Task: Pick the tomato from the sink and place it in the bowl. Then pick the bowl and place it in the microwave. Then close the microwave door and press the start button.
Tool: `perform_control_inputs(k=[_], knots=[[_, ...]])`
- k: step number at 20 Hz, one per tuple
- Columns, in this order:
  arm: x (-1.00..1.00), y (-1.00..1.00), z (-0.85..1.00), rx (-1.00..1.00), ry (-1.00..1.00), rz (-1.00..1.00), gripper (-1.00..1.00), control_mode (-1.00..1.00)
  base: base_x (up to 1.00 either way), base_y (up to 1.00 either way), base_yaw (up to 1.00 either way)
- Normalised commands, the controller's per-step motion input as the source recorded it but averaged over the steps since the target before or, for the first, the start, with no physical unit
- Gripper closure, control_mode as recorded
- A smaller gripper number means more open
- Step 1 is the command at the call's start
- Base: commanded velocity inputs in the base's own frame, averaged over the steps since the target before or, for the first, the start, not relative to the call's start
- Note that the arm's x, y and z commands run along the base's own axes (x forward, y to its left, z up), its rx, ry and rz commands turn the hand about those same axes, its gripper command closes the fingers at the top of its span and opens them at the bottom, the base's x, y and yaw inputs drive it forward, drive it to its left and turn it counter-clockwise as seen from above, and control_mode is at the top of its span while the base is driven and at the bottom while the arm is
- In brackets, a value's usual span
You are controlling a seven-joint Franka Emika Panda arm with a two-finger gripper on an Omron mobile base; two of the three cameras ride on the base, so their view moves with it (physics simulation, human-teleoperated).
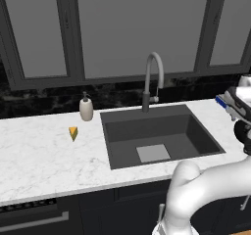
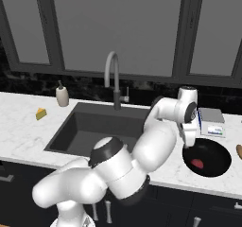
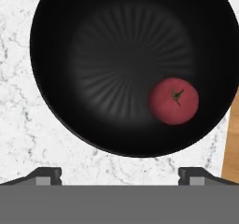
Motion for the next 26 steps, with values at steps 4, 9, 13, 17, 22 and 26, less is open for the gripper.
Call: perform_control_inputs(k=[4,9,13,17,22,26], knots=[[0.41,0.00,-0.02,0.00,0.20,0.05,-1.00,-1.00,0.00,0.00,0.00],[0.16,-0.09,-0.13,0.00,0.12,0.01,-1.00,-1.00,0.00,0.00,0.00],[0.17,-0.11,-0.17,0.00,0.12,0.00,-1.00,-1.00,0.00,0.00,0.00],[0.19,-0.22,-0.22,0.00,0.11,0.02,-1.00,-1.00,0.00,0.00,0.00],[-0.05,-0.18,-0.09,0.00,0.03,0.11,-1.00,-1.00,0.00,0.00,0.00],[-0.01,0.00,-0.36,0.01,0.00,0.14,-1.00,-1.00,0.00,0.00,0.00]])
